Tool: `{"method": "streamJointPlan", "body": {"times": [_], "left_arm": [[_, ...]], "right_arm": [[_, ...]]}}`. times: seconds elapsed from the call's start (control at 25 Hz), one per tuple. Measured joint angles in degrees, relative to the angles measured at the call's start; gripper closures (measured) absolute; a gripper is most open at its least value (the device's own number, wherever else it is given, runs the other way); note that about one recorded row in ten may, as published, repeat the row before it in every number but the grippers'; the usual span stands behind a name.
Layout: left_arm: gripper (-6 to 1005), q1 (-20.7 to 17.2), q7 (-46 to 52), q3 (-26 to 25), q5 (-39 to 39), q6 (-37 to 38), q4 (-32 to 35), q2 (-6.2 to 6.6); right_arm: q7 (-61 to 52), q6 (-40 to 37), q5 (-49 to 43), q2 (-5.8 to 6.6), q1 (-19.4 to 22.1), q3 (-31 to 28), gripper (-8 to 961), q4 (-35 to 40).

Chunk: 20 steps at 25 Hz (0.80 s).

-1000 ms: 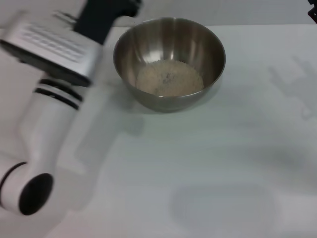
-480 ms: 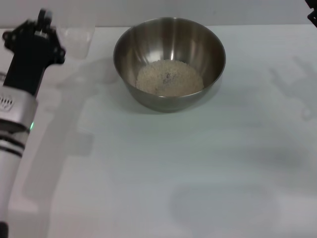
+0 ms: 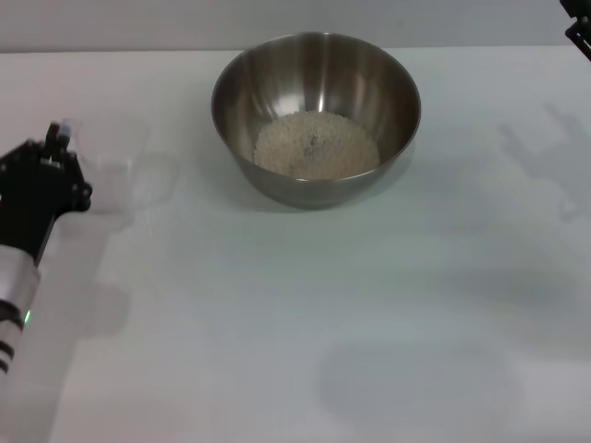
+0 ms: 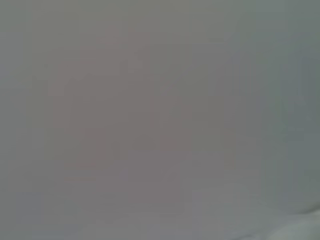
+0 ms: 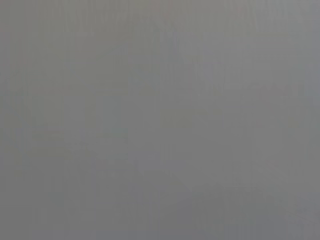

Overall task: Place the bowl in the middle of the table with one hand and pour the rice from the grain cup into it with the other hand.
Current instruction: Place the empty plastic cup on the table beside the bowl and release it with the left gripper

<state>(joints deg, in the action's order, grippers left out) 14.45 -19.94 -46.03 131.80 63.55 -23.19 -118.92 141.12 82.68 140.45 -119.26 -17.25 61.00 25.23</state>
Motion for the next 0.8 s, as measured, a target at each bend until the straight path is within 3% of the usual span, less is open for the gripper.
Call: {"method": "streamJointPlan", "body": {"times": [0.48,0.68,0.72,0.8], "left_arm": [[888,1.71,4.63,0.53,0.14,-4.84,2.92,-0.18],[879,2.47,4.5,2.75,0.29,-5.62,2.67,-0.16],[878,3.37,4.44,6.03,0.41,-5.04,2.94,-0.04],[874,3.57,4.36,6.84,0.43,-4.87,2.91,-0.03]], "right_arm": [[1.11,-2.33,-0.44,0.09,-2.34,0.0,113,-0.74],[1.22,-2.35,-0.44,0.09,-2.45,0.0,113,-0.72],[1.23,-2.35,-0.44,0.09,-2.45,0.0,113,-0.65],[1.23,-2.35,-0.43,0.09,-2.44,0.0,113,-0.57]]}}
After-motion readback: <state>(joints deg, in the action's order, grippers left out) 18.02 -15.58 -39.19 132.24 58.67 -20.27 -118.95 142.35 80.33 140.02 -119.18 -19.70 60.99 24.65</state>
